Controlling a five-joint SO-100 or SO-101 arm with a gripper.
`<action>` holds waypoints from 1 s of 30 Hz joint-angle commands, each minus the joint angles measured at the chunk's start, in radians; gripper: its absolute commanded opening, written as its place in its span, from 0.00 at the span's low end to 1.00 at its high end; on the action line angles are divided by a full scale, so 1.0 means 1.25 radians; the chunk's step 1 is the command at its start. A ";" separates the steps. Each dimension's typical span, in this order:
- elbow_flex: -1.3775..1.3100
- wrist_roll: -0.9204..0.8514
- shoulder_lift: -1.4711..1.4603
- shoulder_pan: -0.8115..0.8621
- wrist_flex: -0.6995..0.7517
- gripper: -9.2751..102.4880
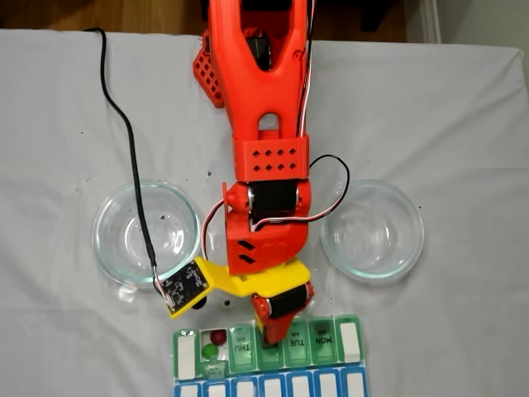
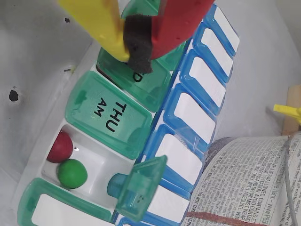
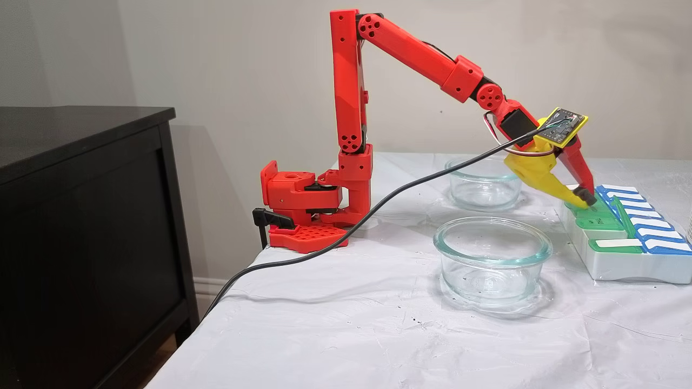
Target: Sort medicines into box.
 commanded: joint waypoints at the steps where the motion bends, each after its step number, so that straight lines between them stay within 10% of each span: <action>1: -0.043 0.000 0.023 0.016 0.022 0.08; 13: -0.027 -0.042 -0.037 0.011 0.064 0.08; 30: -0.015 0.015 0.236 0.177 -0.209 0.08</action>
